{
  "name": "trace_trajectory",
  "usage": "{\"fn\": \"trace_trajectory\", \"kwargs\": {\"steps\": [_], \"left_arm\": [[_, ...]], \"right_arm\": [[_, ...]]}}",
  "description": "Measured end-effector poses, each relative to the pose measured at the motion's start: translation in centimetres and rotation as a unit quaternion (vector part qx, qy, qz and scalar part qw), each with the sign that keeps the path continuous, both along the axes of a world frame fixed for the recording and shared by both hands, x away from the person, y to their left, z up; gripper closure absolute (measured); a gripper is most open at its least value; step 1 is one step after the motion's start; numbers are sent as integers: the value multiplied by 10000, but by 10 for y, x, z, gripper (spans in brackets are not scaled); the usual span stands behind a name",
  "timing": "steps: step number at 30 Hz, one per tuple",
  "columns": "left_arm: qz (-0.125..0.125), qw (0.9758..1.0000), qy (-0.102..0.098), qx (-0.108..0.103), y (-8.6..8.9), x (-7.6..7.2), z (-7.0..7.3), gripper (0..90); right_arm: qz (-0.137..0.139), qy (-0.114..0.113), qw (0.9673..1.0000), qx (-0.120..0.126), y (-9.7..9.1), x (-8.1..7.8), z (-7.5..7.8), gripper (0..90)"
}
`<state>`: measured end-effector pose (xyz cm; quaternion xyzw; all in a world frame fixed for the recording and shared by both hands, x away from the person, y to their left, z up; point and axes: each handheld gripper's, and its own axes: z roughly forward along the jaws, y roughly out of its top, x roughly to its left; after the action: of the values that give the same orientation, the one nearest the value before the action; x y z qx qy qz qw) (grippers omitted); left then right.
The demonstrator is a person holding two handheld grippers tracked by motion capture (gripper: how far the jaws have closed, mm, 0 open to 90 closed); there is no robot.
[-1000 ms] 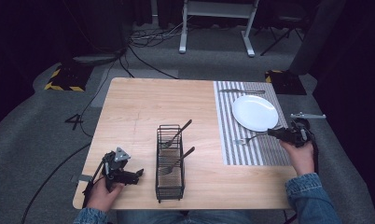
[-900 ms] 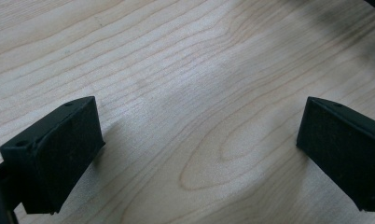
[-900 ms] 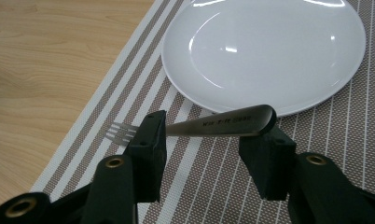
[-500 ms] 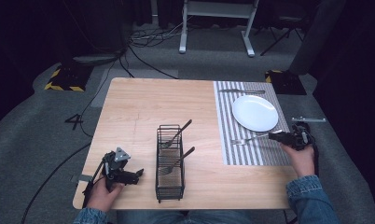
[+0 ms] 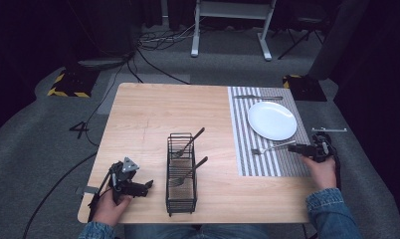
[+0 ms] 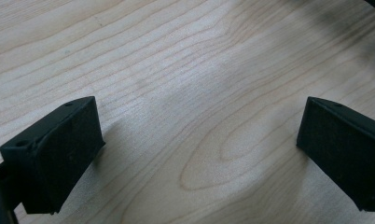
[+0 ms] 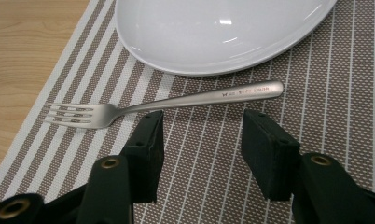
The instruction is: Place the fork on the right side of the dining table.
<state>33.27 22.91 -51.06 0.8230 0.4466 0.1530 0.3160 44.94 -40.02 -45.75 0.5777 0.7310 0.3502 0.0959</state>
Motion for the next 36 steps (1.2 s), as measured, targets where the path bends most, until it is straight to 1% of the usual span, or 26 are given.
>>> {"fn": "trace_trajectory", "kwargs": {"steps": [2,4,9,11,13,14,16,17,18,20,23,24,25,27,28,31,33,34,35,36], "left_arm": [[2,10000,3,0,0,0,0,3],[2,10000,-3,1,0,0,0,3],[0,10000,4,4,0,0,0,2],[2,10000,1,7,0,0,0,2],[3,10000,-1,2,0,0,0,2],[0,10000,4,4,0,0,0,2],[2,10000,-2,3,0,0,0,2],[-1,10000,4,3,0,0,0,2],[2,10000,1,6,0,0,0,2],[2,10000,-3,3,0,0,0,2],[2,10000,1,2,0,0,0,2],[2,10000,-2,2,0,0,0,2],[2,10000,4,7,0,0,0,2],[1,10000,7,4,0,0,0,2],[3,10000,1,4,0,0,0,3],[3,10000,8,3,0,0,0,2],[1,10000,1,5,0,0,0,2],[1,10000,7,5,0,0,0,2],[3,10000,7,4,0,0,0,2],[0,10000,1,-3,0,0,0,2]], "right_arm": [[-41,9,10000,-5,-1,-1,-1,492],[-82,-28,10000,4,-2,-1,-1,492],[-156,-207,9996,66,-4,-1,3,488],[-137,-245,9996,94,-2,-1,6,483],[-36,-393,9992,86,2,0,8,476],[8,-396,9992,70,4,1,8,475],[97,-331,9994,39,11,6,7,470],[97,-331,9994,39,11,6,7,470],[169,-300,9994,68,16,9,6,470],[221,-309,9993,68,20,11,5,470],[381,-264,9989,34,32,17,2,471],[462,-204,9987,27,39,20,0,471],[462,-204,9987,27,39,20,0,471],[548,-177,9983,47,45,24,-3,472],[636,-103,9979,71,52,27,-7,472],[684,-41,9976,107,56,29,-11,473],[734,55,9972,157,59,32,-15,474],[766,147,9968,161,61,34,-19,474],[766,147,9968,161,61,34,-19,474],[782,194,9967,136,62,35,-21,474]]}}
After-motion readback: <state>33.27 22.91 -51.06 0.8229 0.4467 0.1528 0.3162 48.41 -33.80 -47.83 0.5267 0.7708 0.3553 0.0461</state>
